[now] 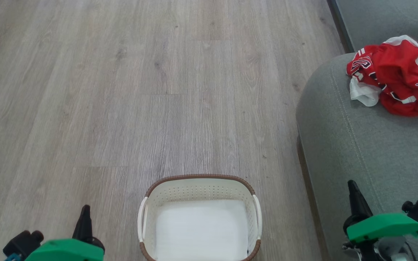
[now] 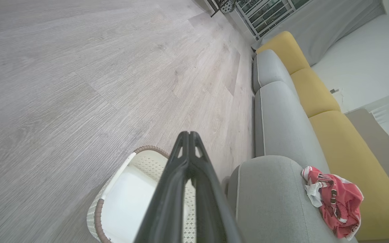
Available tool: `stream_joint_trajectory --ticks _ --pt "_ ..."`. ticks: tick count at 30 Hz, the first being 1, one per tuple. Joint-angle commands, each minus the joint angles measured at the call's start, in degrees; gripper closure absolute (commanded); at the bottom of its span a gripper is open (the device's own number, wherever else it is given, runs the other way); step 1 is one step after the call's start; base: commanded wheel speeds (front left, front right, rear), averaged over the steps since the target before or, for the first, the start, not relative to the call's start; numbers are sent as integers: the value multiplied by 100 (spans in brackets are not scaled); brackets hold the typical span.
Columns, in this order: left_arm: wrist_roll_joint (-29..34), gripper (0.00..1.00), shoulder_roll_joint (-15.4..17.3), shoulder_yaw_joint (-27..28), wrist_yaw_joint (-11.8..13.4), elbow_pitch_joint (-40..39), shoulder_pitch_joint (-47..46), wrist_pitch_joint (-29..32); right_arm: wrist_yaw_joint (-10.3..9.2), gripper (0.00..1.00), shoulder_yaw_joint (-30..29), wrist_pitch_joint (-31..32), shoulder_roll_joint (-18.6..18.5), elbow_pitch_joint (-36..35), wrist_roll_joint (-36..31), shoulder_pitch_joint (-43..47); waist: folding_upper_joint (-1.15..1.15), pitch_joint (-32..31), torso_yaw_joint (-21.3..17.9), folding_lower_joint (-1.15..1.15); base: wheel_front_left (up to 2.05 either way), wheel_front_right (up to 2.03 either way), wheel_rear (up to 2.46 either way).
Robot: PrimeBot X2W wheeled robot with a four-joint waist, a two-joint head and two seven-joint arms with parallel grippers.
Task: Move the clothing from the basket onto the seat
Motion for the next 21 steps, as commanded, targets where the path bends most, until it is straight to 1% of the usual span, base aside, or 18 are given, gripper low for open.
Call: stream_joint_trajectory --ticks 1,21 --pt "-166 100 25 179 -70 -160 -342 50 0 100 19 51 -14 -222 183 -322 0 2 -4 0 0 0 0" --pt "-1446 100 -9 408 -306 -154 -619 396 0 100 -106 403 -12 -340 1525 -433 0 37 -59 0 0 0 0"
